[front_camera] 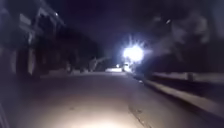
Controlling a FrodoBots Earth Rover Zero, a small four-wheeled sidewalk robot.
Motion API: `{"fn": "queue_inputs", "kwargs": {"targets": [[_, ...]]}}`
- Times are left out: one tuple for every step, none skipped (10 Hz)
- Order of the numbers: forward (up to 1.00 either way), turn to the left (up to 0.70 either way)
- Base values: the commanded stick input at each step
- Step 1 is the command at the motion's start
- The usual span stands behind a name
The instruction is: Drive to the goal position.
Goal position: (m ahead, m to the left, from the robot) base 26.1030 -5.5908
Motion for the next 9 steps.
{"fn": "queue_inputs", "kwargs": {"targets": [[0.7,0.0],[0.7,0.0],[0.7,0.0],[0.7,0.0],[0.7,0.0],[0.7,0.0],[0.7,0.0],[0.7,0.0],[0.7,0.0]]}}
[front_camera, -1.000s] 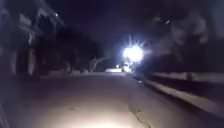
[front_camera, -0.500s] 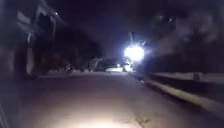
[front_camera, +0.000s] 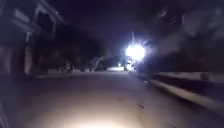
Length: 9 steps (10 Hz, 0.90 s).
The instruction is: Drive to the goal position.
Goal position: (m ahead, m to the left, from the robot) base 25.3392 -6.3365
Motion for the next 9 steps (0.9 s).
{"fn": "queue_inputs", "kwargs": {"targets": [[0.7,0.0],[0.7,0.0],[0.7,0.0],[0.7,0.0],[0.7,0.0],[0.7,0.0],[0.7,0.0],[0.7,0.0],[0.7,0.0]]}}
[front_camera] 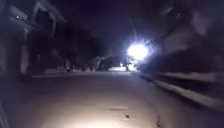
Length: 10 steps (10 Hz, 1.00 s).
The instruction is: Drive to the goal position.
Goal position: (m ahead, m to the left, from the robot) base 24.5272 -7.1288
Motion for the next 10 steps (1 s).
{"fn": "queue_inputs", "kwargs": {"targets": [[0.7,0.0],[0.7,0.0],[0.7,0.0],[0.7,-0.03],[0.7,-0.25],[0.7,-0.35],[0.7,-0.35],[0.7,-0.35],[0.7,-0.35],[0.7,-0.35]]}}
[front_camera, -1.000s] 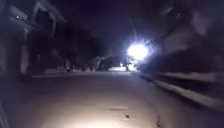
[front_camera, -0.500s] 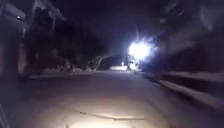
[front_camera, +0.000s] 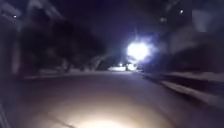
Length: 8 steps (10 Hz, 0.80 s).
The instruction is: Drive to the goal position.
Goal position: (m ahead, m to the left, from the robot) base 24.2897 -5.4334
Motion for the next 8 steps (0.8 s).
{"fn": "queue_inputs", "kwargs": {"targets": [[0.7,-0.27],[0.7,-0.17],[0.7,-0.07],[0.7,-0.01],[0.7,0.0],[0.7,0.0],[0.7,0.0],[0.7,0.0]]}}
